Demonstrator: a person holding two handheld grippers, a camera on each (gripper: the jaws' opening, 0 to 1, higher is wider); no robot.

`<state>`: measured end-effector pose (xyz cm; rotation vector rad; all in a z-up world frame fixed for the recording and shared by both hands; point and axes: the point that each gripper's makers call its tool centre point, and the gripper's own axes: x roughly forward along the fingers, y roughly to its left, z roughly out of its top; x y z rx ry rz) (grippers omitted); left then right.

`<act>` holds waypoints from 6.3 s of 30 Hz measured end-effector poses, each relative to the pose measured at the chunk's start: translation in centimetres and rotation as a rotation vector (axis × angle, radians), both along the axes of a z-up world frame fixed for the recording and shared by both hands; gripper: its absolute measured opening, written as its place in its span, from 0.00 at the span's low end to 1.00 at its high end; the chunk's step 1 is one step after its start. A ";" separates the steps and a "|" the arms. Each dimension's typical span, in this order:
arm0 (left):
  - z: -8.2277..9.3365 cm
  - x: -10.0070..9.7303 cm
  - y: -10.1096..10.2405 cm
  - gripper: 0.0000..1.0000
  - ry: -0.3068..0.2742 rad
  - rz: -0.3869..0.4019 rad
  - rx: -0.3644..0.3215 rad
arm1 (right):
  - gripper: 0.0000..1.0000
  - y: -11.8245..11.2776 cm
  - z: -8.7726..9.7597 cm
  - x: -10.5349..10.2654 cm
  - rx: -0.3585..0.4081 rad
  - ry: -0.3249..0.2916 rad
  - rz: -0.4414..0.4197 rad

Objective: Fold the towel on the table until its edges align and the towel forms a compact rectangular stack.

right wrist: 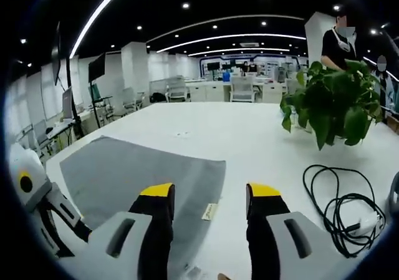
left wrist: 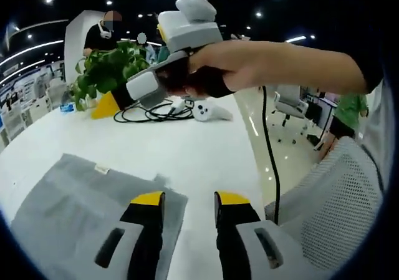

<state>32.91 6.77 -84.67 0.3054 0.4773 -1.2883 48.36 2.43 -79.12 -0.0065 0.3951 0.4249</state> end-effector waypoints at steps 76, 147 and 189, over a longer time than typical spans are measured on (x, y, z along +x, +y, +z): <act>-6.3 2.0 -2.0 0.06 -0.014 0.079 0.087 | 0.32 2.5 -7.1 7.1 0.007 0.118 0.052; -6.6 2.0 -1.8 0.06 -0.077 0.041 0.009 | 0.03 4.4 -12.0 13.3 0.034 0.033 -0.021; 0.3 0.7 0.4 0.04 -0.057 0.127 -0.088 | 0.00 5.4 -4.7 10.7 0.391 0.071 -0.057</act>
